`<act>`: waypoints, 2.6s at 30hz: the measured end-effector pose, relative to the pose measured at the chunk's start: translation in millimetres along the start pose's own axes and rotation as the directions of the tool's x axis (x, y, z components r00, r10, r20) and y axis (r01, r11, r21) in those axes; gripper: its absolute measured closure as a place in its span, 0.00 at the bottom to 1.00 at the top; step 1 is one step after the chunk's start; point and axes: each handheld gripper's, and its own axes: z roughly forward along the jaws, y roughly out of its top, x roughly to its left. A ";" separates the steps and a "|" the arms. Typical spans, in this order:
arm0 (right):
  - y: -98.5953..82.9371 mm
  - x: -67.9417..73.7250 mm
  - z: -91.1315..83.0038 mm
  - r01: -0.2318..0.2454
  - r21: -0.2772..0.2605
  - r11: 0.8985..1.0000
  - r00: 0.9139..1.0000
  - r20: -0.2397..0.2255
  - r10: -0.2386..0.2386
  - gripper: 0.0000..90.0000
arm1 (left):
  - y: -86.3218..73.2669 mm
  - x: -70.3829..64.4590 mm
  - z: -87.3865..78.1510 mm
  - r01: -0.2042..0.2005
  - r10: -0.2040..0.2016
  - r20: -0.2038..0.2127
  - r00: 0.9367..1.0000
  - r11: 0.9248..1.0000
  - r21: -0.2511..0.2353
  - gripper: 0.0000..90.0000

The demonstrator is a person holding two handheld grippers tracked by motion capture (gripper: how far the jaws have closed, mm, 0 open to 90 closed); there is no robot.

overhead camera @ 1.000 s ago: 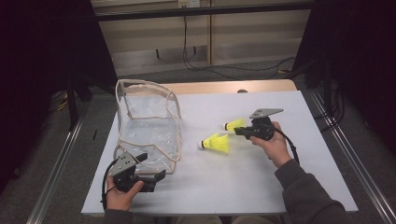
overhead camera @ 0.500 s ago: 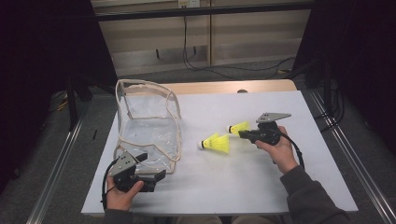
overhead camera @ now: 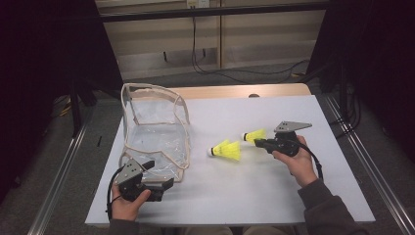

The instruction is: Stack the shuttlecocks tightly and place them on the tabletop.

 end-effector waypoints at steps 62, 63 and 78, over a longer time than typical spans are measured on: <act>-18.1 4.2 -24.3 -0.028 -0.009 1.000 0.998 -0.059 0.027 1.00 | 0.5 -0.8 0.8 0.001 -0.001 0.004 1.000 1.000 -0.004 0.03; -18.1 4.2 -24.3 -0.028 -0.010 1.000 0.998 -0.059 0.028 1.00 | 0.5 -1.0 1.0 0.001 -0.001 0.002 1.000 1.000 -0.005 0.03; -19.0 7.0 -21.0 -0.023 -0.001 1.000 0.998 -0.066 0.023 1.00 | 0.5 -1.1 1.0 0.002 -0.002 0.000 1.000 1.000 -0.003 0.03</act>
